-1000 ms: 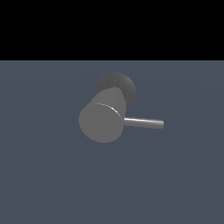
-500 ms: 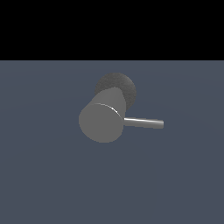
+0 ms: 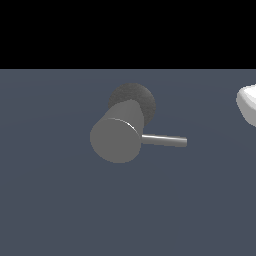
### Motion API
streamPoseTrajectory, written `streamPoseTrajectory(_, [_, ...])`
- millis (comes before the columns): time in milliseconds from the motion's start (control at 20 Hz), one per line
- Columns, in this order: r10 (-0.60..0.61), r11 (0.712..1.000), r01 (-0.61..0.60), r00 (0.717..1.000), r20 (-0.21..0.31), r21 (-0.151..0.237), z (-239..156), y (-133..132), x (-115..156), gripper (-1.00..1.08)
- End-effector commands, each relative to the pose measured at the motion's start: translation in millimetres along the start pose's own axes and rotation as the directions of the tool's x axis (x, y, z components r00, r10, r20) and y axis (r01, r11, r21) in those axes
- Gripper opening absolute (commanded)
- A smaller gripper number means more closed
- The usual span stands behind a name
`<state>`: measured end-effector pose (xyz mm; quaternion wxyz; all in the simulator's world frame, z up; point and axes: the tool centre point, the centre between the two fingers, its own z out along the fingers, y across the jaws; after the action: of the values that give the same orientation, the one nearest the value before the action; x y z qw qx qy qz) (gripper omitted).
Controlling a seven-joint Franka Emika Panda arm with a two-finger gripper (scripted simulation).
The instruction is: Turn on the faucet by rotating a designated handle.
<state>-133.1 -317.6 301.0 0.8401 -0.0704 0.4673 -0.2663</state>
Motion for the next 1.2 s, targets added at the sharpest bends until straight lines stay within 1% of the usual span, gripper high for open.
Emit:
streamPoseTrajectory(0, [0.056,0.998,-0.054,0.994,-0.093,0.022,-19,18,27,-1.00])
streamPoseTrajectory(150, [0.115,0.993,-0.108,0.974,-0.193,0.045,-41,40,54,-1.00])
streamPoseTrajectory(300, [0.164,0.986,-0.152,0.947,-0.277,0.064,-63,60,76,-1.00])
streamPoseTrajectory(550, [0.221,0.975,-0.203,0.898,-0.381,0.086,-92,88,99,-1.00])
streamPoseTrajectory(700, [0.244,0.970,-0.225,0.872,-0.424,0.095,-105,101,108,-1.00])
streamPoseTrajectory(900, [0.261,0.965,-0.241,0.847,-0.463,0.105,-118,111,116,-1.00])
streamPoseTrajectory(1150, [0.267,0.963,-0.246,0.838,-0.476,0.108,-123,115,119,-1.00])
